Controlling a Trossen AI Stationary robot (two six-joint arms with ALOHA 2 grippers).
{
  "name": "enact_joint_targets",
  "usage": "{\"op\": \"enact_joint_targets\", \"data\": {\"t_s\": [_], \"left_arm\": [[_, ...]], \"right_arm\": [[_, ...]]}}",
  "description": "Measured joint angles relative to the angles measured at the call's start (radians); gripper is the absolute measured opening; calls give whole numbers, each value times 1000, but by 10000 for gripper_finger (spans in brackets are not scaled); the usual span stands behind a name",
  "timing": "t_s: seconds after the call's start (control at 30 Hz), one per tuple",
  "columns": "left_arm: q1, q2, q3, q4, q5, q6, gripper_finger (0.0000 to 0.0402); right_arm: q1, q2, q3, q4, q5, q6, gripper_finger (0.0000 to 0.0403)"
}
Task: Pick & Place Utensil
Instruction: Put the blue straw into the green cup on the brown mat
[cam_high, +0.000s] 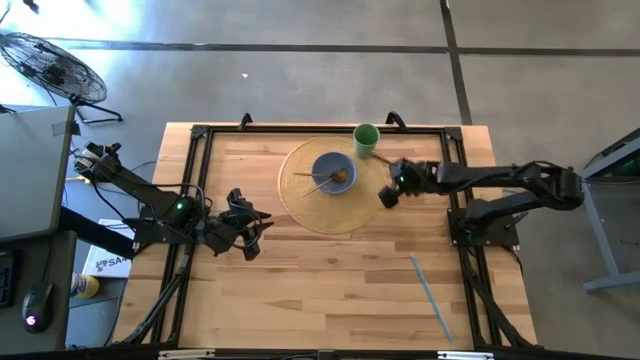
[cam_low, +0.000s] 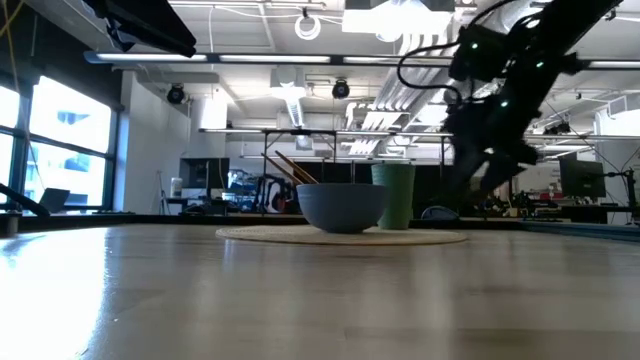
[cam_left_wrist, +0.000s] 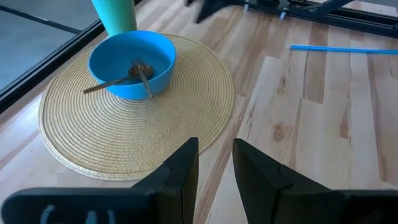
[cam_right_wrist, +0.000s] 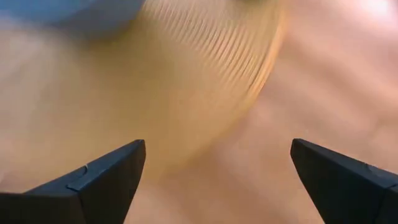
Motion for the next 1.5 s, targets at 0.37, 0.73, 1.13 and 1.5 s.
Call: {"op": "enact_joint_targets", "data": {"t_s": [0.37,0.73,1.13,1.5], "left_arm": [[0,0,0,-2,0,2,96],[0,0,0,-6,36,4,96],[0,0,0,-5,109,4,96],[0,0,0,-5,109,4,96]], "right_arm": [[466,-76,33,-343,-247,595,365],[788,26,69,-464,-299,1063,324],[861,237,64,-370,-318,1158,291],[861,254,67,-335,-313,1180,183]]}}
